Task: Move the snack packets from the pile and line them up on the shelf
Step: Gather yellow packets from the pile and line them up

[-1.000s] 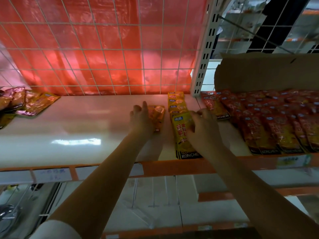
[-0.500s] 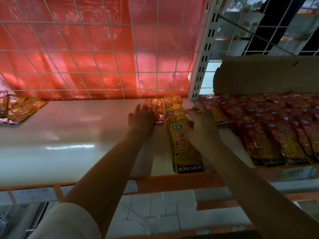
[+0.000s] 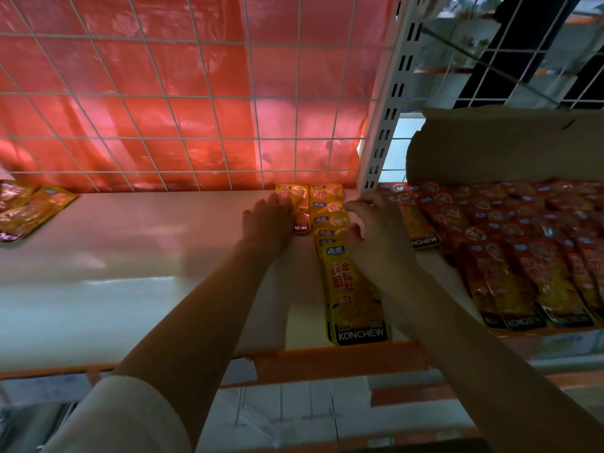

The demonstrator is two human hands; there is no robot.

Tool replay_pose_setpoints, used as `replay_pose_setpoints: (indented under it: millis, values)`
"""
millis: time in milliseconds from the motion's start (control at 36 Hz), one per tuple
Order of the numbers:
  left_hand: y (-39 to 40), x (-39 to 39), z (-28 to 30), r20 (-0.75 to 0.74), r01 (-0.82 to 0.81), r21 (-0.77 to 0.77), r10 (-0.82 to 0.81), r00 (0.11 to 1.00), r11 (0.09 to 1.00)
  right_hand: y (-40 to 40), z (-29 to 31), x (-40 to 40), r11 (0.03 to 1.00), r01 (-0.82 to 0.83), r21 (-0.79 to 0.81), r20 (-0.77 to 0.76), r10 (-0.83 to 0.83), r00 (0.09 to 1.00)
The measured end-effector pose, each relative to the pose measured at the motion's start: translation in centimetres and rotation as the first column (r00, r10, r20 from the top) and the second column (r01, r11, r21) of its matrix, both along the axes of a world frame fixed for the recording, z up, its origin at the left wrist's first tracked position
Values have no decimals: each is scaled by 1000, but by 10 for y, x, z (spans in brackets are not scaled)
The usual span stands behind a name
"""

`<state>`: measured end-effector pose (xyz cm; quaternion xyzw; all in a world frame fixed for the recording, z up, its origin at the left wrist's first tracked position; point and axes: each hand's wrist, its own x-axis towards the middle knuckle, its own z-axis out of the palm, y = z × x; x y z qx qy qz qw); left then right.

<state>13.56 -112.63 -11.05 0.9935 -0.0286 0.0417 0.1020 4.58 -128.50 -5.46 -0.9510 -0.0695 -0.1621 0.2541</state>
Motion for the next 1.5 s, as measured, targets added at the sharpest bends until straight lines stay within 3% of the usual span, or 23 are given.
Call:
replay_pose_setpoints:
  millis: [83,250,472,722,1028,1194,1333,1500]
  values:
    - [11,-7,9,20,13,-42,-12,1000,999,7,5,1,999,-32,2,0,32,999]
    - [41,-41,29,102,-18,2,18,995,1000,37,21,12,983,-113,-145,-63,105,993]
    - [112,-79,45,157,-78,-46,84,984,996,114,24,13,966,-212,-148,-99,199,975]
    - [226,-113,52,219,-157,-123,181,959,980,228,23,1,935,-328,-134,-142,310,940]
    - [390,-158,45,261,-291,-109,310,914,951,386,1,-14,902,-428,-58,-202,409,890]
    - [464,-184,38,261,-374,-122,394,881,919,456,-10,-21,879,-477,-13,-241,461,854]
    - [510,-199,31,214,-475,-80,480,851,877,498,-17,-25,858,-509,-68,-260,477,840]
    - [555,-209,25,226,-571,-186,601,767,799,531,-31,-31,892,-440,-106,-232,408,883]
